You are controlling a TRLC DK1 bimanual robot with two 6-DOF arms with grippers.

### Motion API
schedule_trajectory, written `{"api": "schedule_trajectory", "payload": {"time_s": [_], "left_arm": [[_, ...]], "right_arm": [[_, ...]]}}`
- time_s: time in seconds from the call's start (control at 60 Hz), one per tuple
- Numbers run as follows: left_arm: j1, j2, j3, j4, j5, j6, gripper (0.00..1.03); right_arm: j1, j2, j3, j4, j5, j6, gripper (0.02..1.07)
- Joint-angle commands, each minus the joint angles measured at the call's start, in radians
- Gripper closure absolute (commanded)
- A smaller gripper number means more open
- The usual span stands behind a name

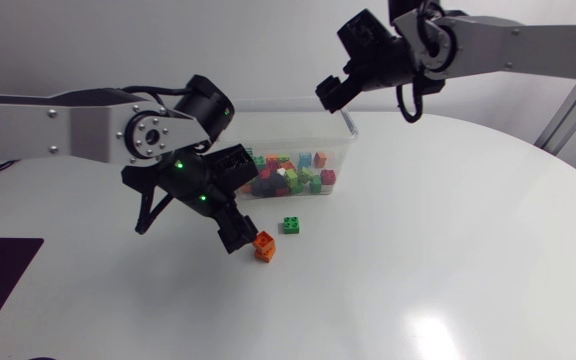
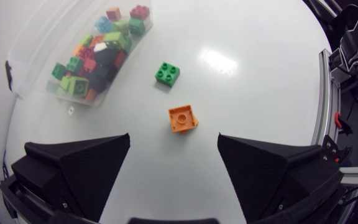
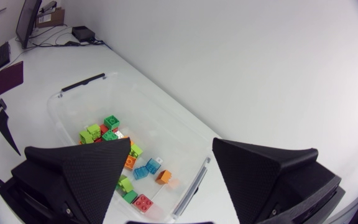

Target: Place the duplo bricks in the container

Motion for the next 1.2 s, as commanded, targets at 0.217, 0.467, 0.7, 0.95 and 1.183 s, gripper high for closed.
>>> {"api": "schedule_trajectory", "payload": {"time_s": [0.217,0.467,0.7,0.95,1.183], "left_arm": [[-0.041,0.205,0.212,-0.173,-0.01,-0.222,0.06],[-0.044,0.318,0.272,-0.197,-0.01,-0.324,0.09],[-0.055,0.416,0.297,-0.184,-0.034,-0.398,0.12],[-0.058,0.467,0.303,-0.139,-0.046,-0.426,0.17],[-0.069,0.489,0.295,-0.121,-0.046,-0.436,0.44]], "right_arm": [[-0.015,-0.199,-0.22,-0.029,-0.014,0.029,0.09],[-0.01,-0.304,-0.32,-0.04,-0.013,0.029,0.09],[0.019,-0.402,-0.432,-0.051,-0.005,0.037,0.09],[0.069,-0.465,-0.535,-0.04,0.033,0.038,0.09],[0.086,-0.5,-0.591,-0.034,0.049,0.041,0.09]]}}
